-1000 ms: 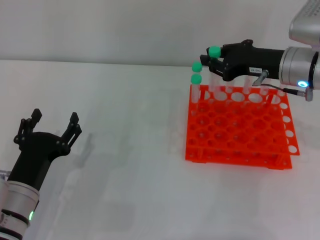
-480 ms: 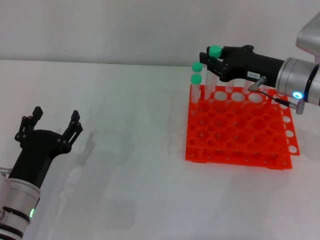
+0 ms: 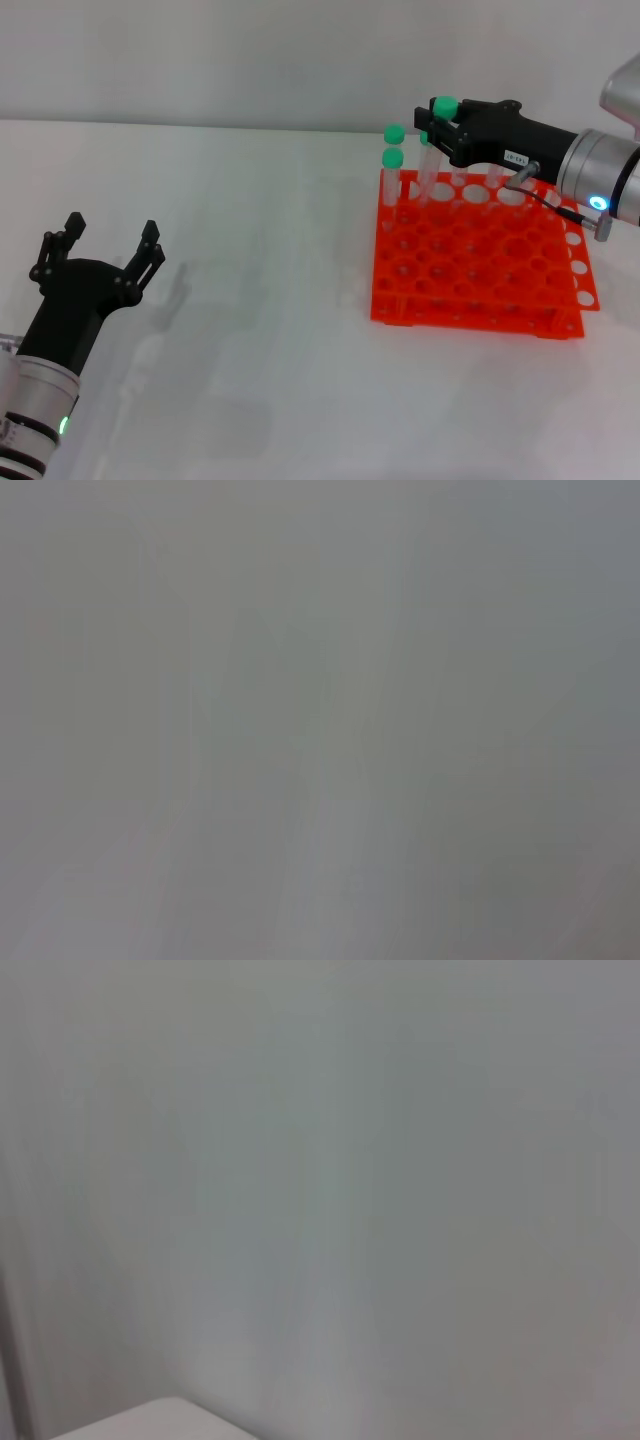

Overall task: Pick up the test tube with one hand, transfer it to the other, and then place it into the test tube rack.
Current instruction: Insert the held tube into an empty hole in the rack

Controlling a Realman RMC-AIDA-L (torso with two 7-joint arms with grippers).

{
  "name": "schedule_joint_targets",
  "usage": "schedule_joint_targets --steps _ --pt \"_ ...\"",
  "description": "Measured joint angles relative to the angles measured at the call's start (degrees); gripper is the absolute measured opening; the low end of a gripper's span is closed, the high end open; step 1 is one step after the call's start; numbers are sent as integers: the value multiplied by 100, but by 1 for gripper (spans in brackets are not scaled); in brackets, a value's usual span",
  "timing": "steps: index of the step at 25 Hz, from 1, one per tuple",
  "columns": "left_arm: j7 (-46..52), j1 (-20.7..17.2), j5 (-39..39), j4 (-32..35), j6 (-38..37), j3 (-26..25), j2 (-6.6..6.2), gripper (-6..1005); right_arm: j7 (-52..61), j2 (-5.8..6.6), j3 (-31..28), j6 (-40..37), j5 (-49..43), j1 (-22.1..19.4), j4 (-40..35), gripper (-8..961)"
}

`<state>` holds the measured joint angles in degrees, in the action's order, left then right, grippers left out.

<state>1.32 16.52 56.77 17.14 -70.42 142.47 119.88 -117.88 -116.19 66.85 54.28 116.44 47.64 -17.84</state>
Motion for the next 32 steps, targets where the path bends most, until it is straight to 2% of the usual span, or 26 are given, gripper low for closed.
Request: schedule_joint_targets --steps 8,32 --pt "0 46 0 -36 9 6 0 888 -312 0 3 -28 349 84 346 209" --pt "0 100 0 -44 93 23 0 888 -778 0 153 -322 804 255 743 210"
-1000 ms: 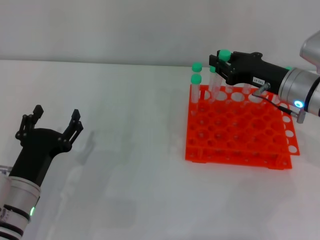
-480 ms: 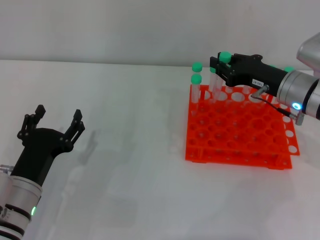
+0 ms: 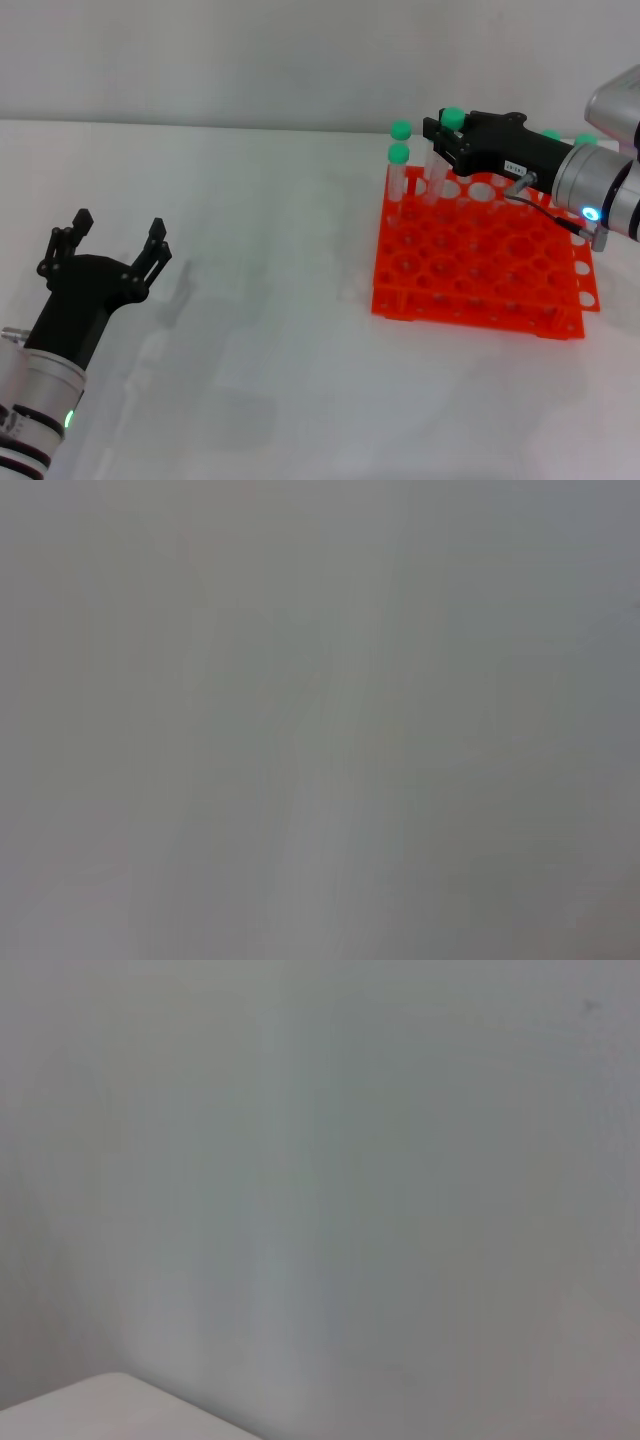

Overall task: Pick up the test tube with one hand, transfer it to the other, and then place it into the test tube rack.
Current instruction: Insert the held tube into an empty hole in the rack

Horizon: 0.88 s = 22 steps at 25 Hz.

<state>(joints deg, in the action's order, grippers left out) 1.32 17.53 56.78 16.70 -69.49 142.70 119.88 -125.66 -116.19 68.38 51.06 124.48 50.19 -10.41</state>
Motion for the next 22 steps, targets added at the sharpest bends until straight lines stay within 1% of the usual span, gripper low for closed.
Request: schedule_joint_targets --steps 6,15,22 --pt "0 49 0 0 59 -12 0 888 -69 0 26 -45 8 26 65 235" --pt "0 130 0 -1 68 -23 0 888 -112 0 573 -227 9 95 11 272" --pt "0 147 0 0 68 -23 -3 888 -71 0 593 -217 19 81 5 302"
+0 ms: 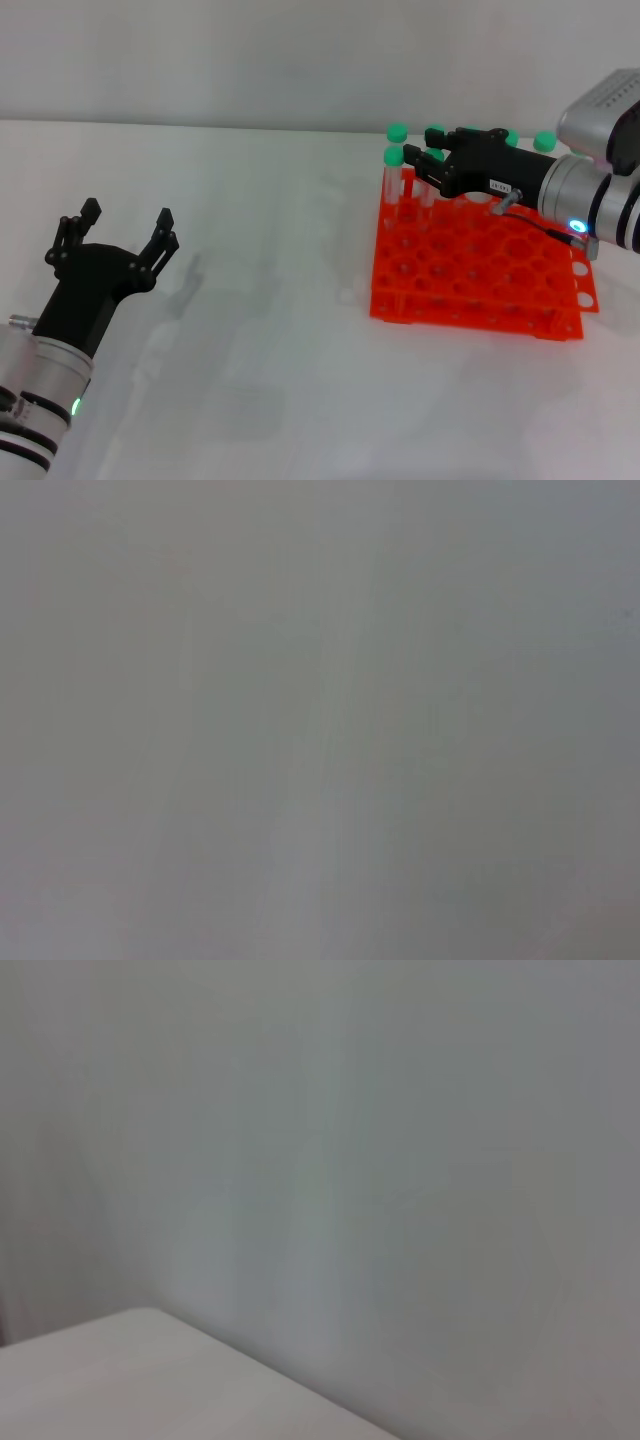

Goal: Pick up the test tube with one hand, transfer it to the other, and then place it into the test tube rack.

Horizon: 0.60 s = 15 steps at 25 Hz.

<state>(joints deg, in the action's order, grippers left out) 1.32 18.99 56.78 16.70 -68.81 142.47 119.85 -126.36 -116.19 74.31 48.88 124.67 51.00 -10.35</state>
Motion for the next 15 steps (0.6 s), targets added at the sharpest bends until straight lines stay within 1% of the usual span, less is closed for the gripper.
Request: schedule_joint_targets --steps 2,5,8,10,13,15 --pt "0 12 0 -4 0 0 -4 888 161 0 0 43 20 -13 -13 310" --pt "0 38 0 -32 -1 0 -6 888 241 0 5 115 14 -53 -17 409" --pt "0 47 0 -43 -1 0 -6 888 269 1 5 343 15 -168 -48 508" --pt "0 51 0 -44 -1 0 -6 888 316 1 5 474 16 -287 -150 600" --pt "0 54 1 -45 -2 0 -7 888 450 1 5 684 24 -670 -517 737" --pt "0 61 1 -47 -2 0 -7 888 503 1 -2 856 27 -966 -785 755"
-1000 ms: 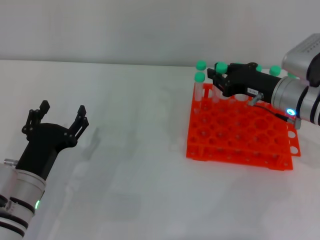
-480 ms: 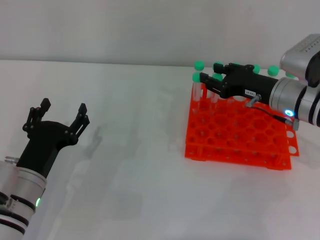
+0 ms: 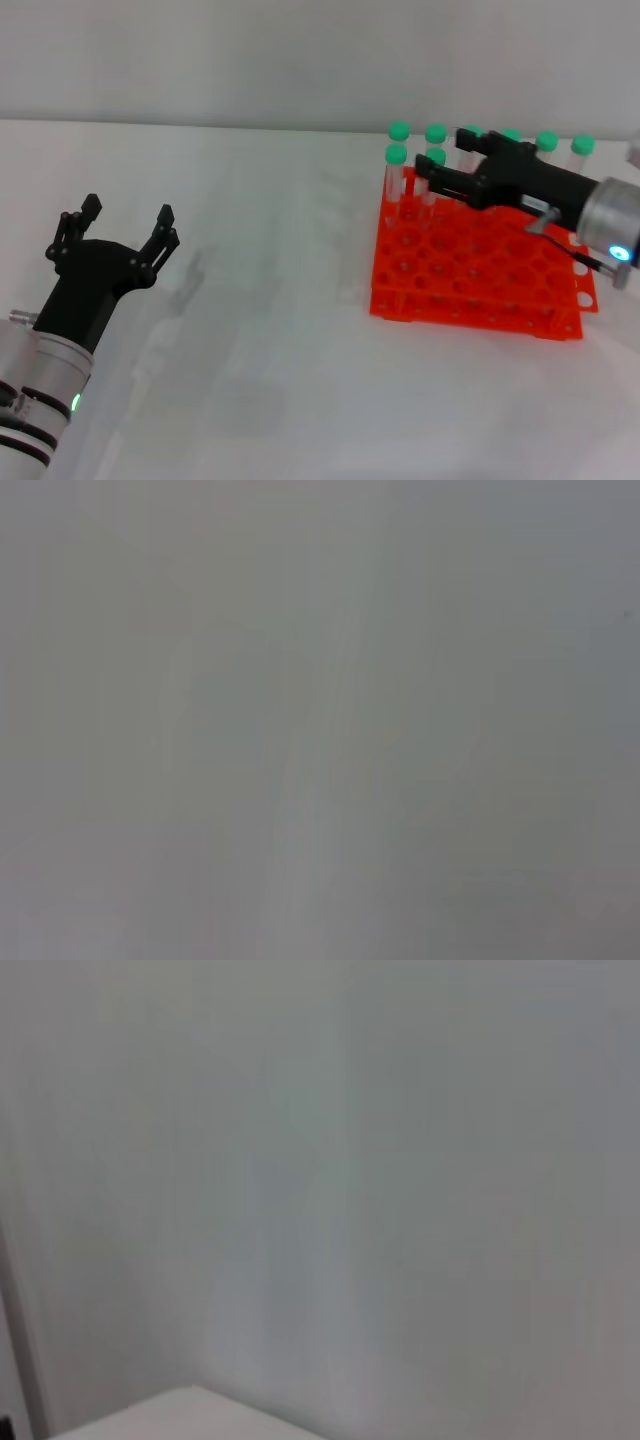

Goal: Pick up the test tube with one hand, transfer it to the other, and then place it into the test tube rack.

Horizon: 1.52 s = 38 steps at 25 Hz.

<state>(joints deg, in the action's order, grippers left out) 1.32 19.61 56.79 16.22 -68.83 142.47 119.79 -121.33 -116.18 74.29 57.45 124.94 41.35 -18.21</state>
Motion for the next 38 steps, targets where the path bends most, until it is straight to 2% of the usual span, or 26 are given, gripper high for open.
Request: schedule_joint_targets --steps 3,6,10,12,15,20,30,38 --pt "0 23 -3 -4 -1 0 1 888 -66 0 -34 359 125 -451 -345 781" --pt "0 41 -1 -5 0 0 1 888 -461 15 -51 717 620 -890 -469 791" --pt "0 43 -1 -14 0 0 0 888 -1551 32 -135 900 1802 -1485 -406 792" --pt "0 38 -1 -23 -6 0 1 888 -2080 17 -307 897 2275 -1649 -219 792" --pt "0 60 1 -24 -37 0 1 888 -2653 8 -859 875 2652 -1673 355 793" --pt "4 162 81 -15 -40 0 3 888 -3123 22 -1802 852 2675 -1598 1009 793" --pt "691 334 759 -106 6 -5 3 888 -3276 18 -1918 682 2668 -1564 1070 793" --pt "815 668 1439 -262 423 -54 1 888 -3412 41 -2135 49 2678 -1271 1010 793"
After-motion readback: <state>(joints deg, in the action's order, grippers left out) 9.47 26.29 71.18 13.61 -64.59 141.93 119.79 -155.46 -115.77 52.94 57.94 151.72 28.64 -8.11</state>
